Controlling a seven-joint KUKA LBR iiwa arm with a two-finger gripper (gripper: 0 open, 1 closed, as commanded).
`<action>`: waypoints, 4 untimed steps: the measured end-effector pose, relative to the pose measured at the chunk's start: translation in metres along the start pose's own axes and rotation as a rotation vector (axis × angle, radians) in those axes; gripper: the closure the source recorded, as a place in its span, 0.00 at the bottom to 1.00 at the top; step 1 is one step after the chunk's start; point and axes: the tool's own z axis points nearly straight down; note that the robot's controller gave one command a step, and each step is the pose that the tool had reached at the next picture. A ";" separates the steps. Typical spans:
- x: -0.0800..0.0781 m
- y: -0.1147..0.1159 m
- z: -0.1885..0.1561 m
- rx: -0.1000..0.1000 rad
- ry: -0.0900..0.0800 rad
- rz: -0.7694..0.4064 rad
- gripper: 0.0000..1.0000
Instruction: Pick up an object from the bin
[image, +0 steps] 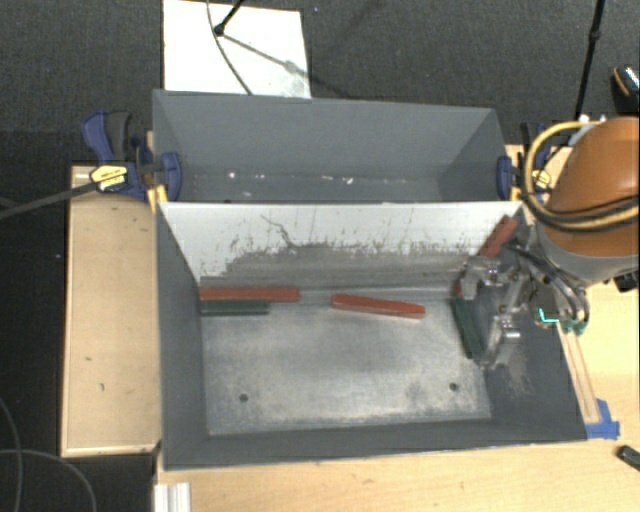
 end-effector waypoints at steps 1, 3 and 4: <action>-0.051 0.035 0.048 -0.001 -0.008 0.120 0.00; -0.038 0.058 0.058 -0.001 -0.002 0.086 0.00; -0.070 0.045 0.175 0.000 -0.001 0.357 0.00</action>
Offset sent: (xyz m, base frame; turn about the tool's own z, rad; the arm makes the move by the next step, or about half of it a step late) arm 0.0492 0.0329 -0.0471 0.1227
